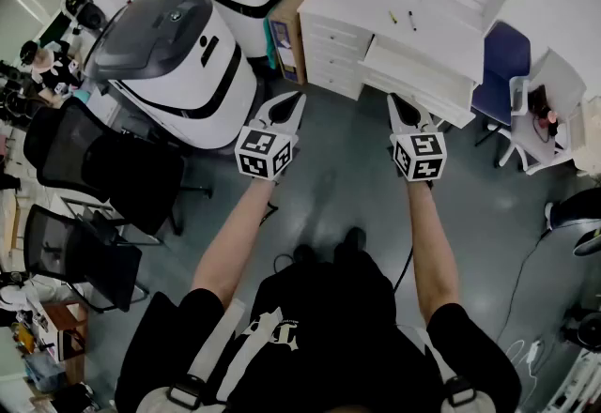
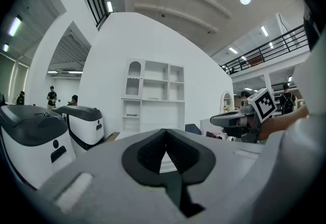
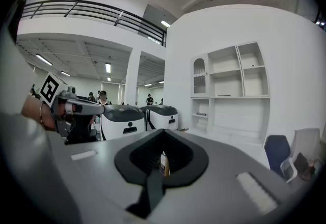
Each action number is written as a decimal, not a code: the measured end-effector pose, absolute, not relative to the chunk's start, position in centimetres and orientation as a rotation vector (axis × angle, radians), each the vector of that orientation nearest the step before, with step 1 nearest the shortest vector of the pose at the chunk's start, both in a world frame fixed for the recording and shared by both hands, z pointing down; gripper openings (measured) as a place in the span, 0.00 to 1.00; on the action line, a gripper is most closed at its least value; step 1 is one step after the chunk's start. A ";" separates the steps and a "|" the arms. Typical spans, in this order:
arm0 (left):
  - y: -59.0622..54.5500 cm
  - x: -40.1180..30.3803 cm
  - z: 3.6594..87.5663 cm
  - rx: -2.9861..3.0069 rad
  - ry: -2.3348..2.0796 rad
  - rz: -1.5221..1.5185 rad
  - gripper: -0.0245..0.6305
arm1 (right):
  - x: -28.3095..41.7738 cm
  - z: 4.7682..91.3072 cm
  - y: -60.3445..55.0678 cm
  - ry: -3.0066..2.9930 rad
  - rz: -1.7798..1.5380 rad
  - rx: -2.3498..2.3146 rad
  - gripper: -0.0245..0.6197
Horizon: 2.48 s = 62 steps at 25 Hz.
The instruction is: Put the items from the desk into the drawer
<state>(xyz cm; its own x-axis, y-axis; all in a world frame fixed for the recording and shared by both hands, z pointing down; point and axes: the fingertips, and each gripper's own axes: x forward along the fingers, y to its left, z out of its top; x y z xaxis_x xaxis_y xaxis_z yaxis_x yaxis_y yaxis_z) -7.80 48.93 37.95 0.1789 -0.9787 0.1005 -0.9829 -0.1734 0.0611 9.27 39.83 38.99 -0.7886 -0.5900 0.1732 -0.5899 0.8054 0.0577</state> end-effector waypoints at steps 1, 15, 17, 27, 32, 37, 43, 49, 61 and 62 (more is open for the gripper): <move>48.7 -7.6 37.9 2.322 -1.945 0.058 0.04 | 9.5 39.0 39.6 -2.810 -0.001 0.923 0.04; 44.8 -5.3 37.6 2.327 -1.982 0.071 0.04 | 11.4 38.8 35.3 -2.835 -0.036 0.885 0.04; 44.1 -4.9 37.7 2.322 -1.987 0.074 0.04 | 11.8 39.0 34.4 -2.833 -0.030 0.872 0.04; 41.4 -2.2 38.2 2.289 -2.014 0.070 0.04 | 14.1 40.2 31.4 -2.857 -0.017 0.769 0.04; 40.0 -1.2 38.5 2.290 -2.007 0.069 0.04 | 15.0 40.2 29.8 -2.856 -0.016 0.771 0.04; 37.1 -0.3 38.7 2.311 -1.988 0.066 0.04 | 16.7 39.9 26.7 -2.845 -0.012 0.830 0.04; 31.9 -0.4 39.5 2.355 -1.935 0.061 0.04 | 16.9 40.5 22.7 -2.817 -0.013 0.886 0.04; 24.9 -1.8 39.4 2.408 -1.859 0.066 0.04 | 15.9 41.2 17.1 -2.778 0.013 0.954 0.04; 14.9 -6.5 39.2 2.483 -1.757 0.109 0.04 | 11.8 41.3 8.5 -2.723 0.053 1.061 0.04; 14.3 -7.0 39.3 2.486 -1.750 0.111 0.04 | 11.3 41.3 8.0 -2.719 0.056 1.067 0.04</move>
